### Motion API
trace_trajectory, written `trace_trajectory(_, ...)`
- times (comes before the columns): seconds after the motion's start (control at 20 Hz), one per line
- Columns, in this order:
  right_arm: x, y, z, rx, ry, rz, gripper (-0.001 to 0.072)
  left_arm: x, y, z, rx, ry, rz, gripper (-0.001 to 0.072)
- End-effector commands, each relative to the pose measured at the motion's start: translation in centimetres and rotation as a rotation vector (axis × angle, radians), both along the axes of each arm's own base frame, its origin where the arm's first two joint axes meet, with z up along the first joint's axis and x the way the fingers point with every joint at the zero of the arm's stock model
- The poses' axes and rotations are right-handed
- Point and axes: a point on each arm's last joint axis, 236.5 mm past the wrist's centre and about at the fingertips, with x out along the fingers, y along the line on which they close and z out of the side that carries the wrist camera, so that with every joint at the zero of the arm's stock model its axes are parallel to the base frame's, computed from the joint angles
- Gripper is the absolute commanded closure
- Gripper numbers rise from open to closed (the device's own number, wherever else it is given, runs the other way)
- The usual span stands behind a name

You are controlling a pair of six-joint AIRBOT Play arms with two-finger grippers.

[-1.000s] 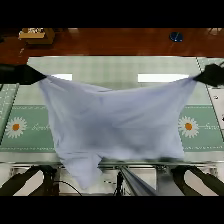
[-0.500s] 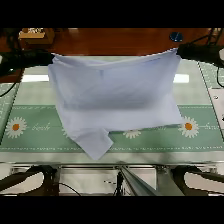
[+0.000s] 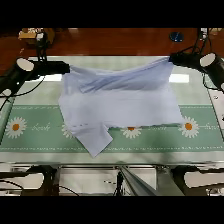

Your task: Fold the shirts.

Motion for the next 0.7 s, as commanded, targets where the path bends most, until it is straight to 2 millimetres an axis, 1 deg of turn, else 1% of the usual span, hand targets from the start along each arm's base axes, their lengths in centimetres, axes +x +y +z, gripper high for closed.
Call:
trace_trajectory(0.0,-0.1,-0.3,-1.0,-0.041,0.02,0.016,0.0691,-0.5,0.0,-1.3,-0.001,0.042,-0.015,0.0692)
trace_trajectory(0.05,-0.6,-0.4,-1.0,-0.068,0.038,0.033,0.0691,-1.2,0.1,-1.1,0.008,0.06,-0.035,0.0692)
trace_trajectory(0.1,-1.3,-0.4,-1.2,-0.075,0.07,0.05,0.0691,-2.3,0.3,-1.1,0.024,0.093,-0.069,0.0692)
trace_trajectory(0.2,-3.5,-0.1,-2.6,-0.032,0.184,0.076,0.0692,-5.1,-0.4,-1.4,-0.005,0.197,-0.13,0.0692)
trace_trajectory(0.3,-6.4,0.5,-4.7,-0.02,0.325,0.131,0.0691,-7.9,-1.1,-2.4,-0.033,0.322,-0.176,0.0692)
trace_trajectory(0.35,-7.6,0.3,-5.5,-0.047,0.38,0.154,0.0691,-8.7,-0.8,-3.1,-0.018,0.363,-0.173,0.0692)
trace_trajectory(0.4,-8.4,-0.1,-6.1,-0.084,0.42,0.171,0.0691,-9.0,-0.3,-3.7,-0.006,0.386,-0.154,0.0692)
trace_trajectory(0.5,-8.7,-0.6,-6.4,-0.114,0.436,0.174,0.0691,-9.5,0.2,-5.3,0.015,0.42,-0.151,0.0692)
trace_trajectory(0.65,-8.8,-1.3,-7.2,-0.106,0.457,0.148,0.0691,-10.5,1.1,-8.0,0.035,0.517,-0.113,0.0692)
